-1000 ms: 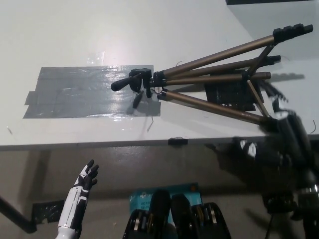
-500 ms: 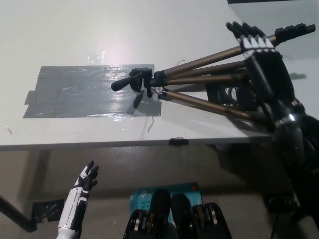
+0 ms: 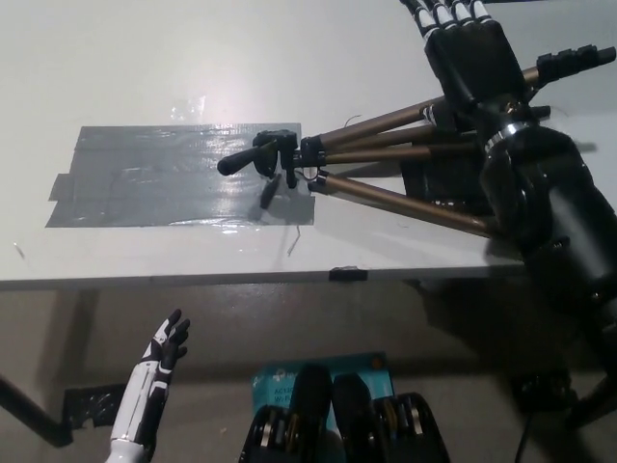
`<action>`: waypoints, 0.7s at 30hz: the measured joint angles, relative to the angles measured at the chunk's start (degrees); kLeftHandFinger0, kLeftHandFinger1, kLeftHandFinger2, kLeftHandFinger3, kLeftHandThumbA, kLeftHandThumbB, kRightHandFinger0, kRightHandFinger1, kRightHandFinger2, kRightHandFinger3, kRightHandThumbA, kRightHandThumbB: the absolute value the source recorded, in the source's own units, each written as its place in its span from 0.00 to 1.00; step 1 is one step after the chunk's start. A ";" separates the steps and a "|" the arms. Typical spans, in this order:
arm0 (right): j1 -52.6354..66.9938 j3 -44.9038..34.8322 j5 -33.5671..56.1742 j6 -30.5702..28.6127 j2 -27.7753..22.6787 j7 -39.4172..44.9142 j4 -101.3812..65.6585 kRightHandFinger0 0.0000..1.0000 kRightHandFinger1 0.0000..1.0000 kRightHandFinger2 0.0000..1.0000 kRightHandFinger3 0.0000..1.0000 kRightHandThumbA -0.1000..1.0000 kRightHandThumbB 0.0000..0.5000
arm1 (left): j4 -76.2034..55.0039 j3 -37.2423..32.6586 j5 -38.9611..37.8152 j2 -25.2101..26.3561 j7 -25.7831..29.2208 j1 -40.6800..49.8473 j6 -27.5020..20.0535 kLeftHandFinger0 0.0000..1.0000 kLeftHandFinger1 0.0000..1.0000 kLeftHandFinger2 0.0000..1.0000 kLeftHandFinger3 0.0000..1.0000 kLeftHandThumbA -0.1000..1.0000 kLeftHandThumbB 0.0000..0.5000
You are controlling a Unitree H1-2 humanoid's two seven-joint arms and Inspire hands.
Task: A tripod is kept on the middle of the desk infront of the robot and the robot grabs one of its legs to pick it up and hands it to a person
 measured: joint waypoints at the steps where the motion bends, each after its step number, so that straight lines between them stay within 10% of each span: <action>1: -0.32 0.36 -0.16 0.09 0.03 -0.30 1.14 1.00 1.00 1.00 1.00 1.00 0.92 | -0.04 0.00 0.07 0.11 0.00 0.01 0.00 1.00 1.00 1.00 1.00 1.00 0.17; 21: -3.88 4.33 0.64 -0.59 -0.39 0.09 12.54 1.00 1.00 1.00 1.00 0.98 1.00 | -0.21 -0.30 0.78 0.99 -0.11 -1.44 0.00 1.00 1.00 1.00 1.00 1.00 0.11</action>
